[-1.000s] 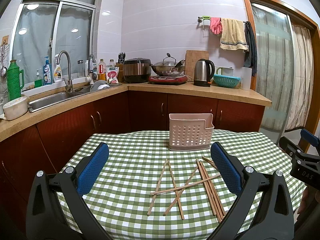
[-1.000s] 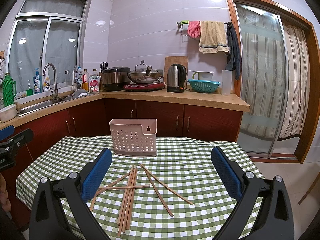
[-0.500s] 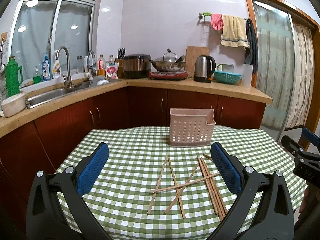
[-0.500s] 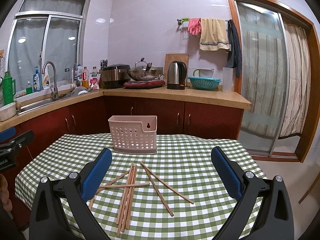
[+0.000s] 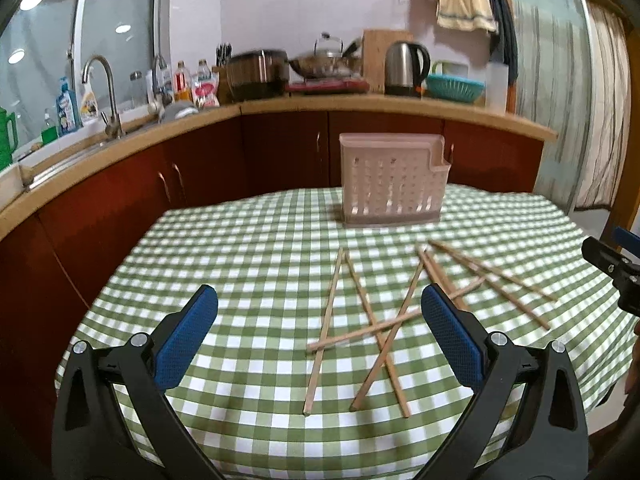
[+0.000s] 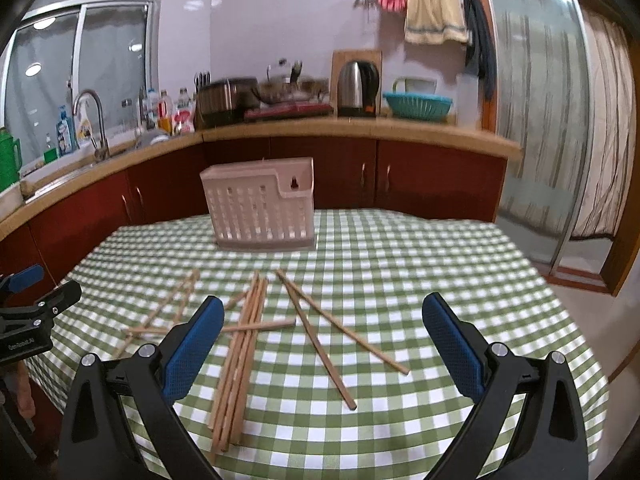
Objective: Organize utensils
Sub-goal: 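Lower the left tool toward a single wooden chopstick and close on it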
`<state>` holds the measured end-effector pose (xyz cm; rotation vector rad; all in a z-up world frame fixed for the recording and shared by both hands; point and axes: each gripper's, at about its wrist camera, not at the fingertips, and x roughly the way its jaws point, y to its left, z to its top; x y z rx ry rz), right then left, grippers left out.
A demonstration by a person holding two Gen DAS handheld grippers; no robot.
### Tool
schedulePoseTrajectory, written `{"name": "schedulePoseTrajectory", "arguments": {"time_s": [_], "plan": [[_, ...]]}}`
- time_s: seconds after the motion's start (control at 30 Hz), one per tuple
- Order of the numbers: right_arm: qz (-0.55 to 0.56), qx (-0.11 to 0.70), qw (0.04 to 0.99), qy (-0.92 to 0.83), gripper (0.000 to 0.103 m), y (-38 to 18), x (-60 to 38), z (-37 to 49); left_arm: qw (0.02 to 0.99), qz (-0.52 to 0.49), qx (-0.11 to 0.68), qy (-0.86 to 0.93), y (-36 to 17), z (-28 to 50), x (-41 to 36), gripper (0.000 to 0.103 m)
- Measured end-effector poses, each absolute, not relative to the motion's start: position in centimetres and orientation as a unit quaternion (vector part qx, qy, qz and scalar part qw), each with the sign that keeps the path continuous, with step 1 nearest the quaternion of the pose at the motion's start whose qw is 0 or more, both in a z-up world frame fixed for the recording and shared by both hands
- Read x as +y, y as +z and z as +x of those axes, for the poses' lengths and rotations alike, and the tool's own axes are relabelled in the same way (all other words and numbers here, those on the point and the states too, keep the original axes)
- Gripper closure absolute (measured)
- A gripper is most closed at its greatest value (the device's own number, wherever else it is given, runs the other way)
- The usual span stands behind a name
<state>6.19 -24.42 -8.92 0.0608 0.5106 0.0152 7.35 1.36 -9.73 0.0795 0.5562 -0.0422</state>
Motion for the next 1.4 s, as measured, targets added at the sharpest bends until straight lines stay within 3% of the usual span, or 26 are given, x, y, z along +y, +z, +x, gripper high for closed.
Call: {"name": "schedulePoseTrajectory", "arguments": {"time_s": [0.2,0.33,0.73,1.17,1.4], "plan": [[0.038,0.301,0.953,0.016,0.006,-12.3,-24.4,8.6,0.952,0.054,0.302,-0.016,-13.0,9.6,1.4,0.007],[0.041,0.317,0.947,0.018,0.006,-13.6,-24.5,9.7,0.946,0.057,0.317,-0.024,-14.4,11.1,1.5,0.018],[0.051,0.340,0.939,0.024,0.006,-15.4,-24.6,11.9,0.933,0.059,0.351,-0.041,-17.5,14.4,2.2,0.019],[0.052,0.345,0.937,0.027,0.006,-15.7,-24.4,12.3,0.916,0.057,0.382,-0.110,-18.9,13.6,1.8,0.050],[0.053,0.347,0.936,0.030,0.006,-16.0,-24.3,12.2,0.924,0.058,0.364,-0.104,-18.3,13.7,2.1,0.050]]}}
